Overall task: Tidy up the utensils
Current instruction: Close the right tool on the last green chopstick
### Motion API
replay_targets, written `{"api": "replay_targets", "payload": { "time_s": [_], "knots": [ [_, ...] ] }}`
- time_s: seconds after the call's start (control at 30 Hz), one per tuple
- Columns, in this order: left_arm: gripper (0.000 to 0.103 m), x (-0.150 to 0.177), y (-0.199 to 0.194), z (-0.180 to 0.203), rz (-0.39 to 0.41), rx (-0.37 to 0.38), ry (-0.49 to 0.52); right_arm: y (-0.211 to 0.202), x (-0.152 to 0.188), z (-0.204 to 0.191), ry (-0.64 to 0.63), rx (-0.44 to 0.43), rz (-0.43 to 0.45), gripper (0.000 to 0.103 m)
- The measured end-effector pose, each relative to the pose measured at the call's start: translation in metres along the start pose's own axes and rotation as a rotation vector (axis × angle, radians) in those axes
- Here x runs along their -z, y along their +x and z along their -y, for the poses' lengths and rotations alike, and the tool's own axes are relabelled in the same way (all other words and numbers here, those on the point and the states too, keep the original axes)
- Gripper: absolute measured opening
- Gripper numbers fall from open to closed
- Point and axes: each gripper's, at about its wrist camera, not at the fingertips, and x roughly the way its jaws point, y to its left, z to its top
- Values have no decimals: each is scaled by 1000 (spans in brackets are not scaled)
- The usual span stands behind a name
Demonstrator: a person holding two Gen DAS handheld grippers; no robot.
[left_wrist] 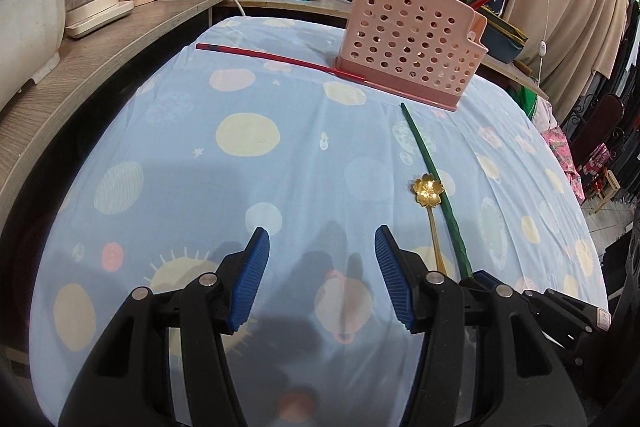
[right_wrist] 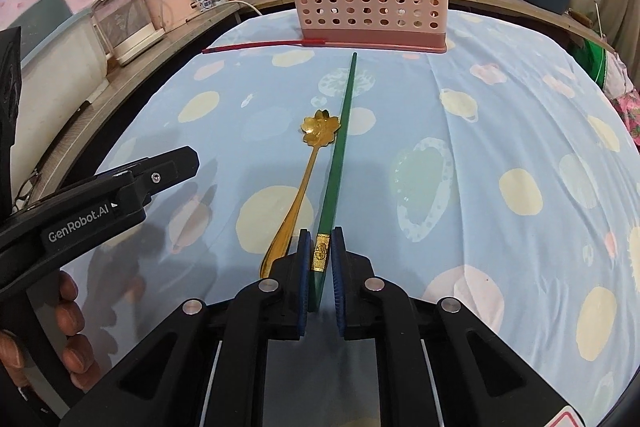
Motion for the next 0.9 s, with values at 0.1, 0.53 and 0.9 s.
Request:
{"api": "replay_targets", "payload": {
  "time_s": [0.1, 0.53, 0.9],
  "knots": [
    [52, -3, 2, -5, 1, -7, -8, 0, -1, 5, 13, 17, 5, 7],
    [52, -24, 13, -34, 23, -59, -58, -12, -11, 27, 72, 34, 52, 7],
    [52, -50, 17, -48, 66, -78, -95, -14, -13, 27, 81, 22, 60, 7]
  ]
}}
